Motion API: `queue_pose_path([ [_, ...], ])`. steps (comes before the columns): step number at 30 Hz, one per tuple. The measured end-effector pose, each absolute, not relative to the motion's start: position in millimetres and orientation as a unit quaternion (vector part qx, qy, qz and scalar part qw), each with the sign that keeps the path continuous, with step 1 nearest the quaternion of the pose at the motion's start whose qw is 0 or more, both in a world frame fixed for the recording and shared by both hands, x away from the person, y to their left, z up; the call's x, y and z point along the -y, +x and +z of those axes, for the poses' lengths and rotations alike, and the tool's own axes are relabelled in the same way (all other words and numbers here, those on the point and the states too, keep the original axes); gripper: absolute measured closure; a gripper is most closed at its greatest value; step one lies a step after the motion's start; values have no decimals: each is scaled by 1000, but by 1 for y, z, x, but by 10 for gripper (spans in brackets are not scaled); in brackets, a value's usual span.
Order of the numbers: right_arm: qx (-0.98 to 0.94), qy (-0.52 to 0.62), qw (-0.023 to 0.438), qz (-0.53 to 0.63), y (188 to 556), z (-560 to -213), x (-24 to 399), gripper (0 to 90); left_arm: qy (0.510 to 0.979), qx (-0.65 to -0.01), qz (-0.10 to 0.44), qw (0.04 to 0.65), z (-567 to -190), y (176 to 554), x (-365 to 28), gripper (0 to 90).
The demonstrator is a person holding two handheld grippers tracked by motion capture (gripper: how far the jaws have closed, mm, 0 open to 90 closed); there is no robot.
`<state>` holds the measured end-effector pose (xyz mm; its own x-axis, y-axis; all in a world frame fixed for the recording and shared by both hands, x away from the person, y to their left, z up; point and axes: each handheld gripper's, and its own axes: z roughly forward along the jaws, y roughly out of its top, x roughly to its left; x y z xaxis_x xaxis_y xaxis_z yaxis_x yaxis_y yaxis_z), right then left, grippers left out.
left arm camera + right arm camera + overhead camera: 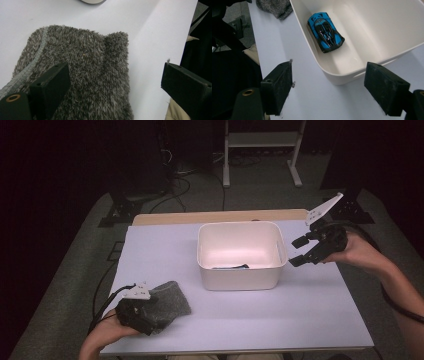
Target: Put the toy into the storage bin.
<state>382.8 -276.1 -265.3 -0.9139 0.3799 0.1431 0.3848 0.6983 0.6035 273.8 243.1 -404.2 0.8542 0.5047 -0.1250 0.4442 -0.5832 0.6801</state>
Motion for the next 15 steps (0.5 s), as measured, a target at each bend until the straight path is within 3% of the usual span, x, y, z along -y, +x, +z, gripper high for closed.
queue_pose_path([
  [15, 911, -228, 22, -343, 371, -291, 297, 205, 890, -266, 41, 367, -405, 273, -243, 79],
])
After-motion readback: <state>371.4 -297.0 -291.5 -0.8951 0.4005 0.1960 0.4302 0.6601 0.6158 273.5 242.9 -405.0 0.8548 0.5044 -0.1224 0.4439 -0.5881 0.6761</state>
